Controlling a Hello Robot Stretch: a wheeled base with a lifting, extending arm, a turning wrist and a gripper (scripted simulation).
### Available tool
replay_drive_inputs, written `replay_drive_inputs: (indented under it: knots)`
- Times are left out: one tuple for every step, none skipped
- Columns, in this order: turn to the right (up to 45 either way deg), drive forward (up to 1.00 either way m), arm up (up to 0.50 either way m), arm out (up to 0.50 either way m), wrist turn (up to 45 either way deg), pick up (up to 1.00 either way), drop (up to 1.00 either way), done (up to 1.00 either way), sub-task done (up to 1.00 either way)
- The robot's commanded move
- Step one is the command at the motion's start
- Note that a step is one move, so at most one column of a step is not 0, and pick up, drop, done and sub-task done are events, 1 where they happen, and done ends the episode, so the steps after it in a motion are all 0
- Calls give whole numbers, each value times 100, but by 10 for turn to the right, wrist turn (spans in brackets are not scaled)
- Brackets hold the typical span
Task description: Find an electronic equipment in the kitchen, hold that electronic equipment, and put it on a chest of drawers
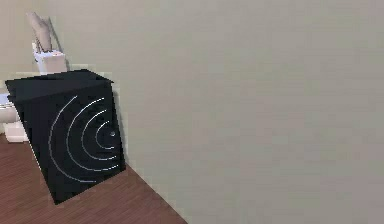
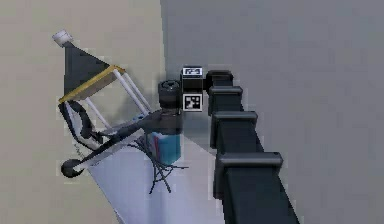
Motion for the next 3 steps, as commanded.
replay_drive_inputs:
  knots:
    - [0,0,0,0,450,0,0,0,0]
    - [0,0,0,0,360,0,0,0,0]
    - [0,0,-30,0,0,0,0,0,0]
